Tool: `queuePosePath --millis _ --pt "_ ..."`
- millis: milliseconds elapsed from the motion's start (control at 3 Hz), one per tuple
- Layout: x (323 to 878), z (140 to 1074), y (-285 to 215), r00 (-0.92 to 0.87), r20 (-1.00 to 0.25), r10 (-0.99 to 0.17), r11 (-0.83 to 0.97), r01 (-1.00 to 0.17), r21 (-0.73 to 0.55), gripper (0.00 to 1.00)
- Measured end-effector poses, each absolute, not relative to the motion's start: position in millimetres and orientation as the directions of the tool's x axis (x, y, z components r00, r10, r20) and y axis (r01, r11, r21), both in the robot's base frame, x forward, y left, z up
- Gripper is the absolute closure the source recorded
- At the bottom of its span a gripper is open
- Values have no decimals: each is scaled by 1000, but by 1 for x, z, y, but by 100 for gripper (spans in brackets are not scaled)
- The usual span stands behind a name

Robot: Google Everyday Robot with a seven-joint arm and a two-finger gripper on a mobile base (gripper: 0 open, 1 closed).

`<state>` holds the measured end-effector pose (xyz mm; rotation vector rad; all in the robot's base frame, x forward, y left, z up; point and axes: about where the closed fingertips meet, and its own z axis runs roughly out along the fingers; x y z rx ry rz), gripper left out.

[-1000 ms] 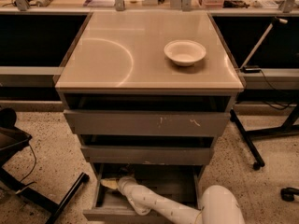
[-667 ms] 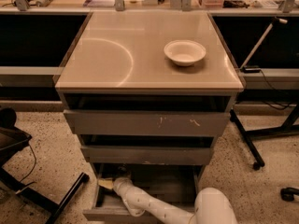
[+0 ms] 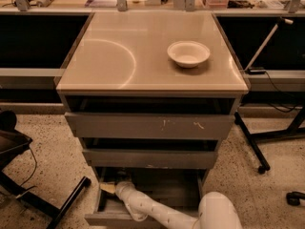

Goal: Pick water bottle from bottom drawer and place on counter

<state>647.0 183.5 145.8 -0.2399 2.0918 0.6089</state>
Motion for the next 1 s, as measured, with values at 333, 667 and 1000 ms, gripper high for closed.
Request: queuePosePath --millis 333,667,1000 --pt "647 146 183 -563 -824 61 859 -391 330 42" --pt "647 146 183 -563 -824 61 859 -391 330 65" --pt "647 146 183 -563 -824 61 859 -391 330 89"
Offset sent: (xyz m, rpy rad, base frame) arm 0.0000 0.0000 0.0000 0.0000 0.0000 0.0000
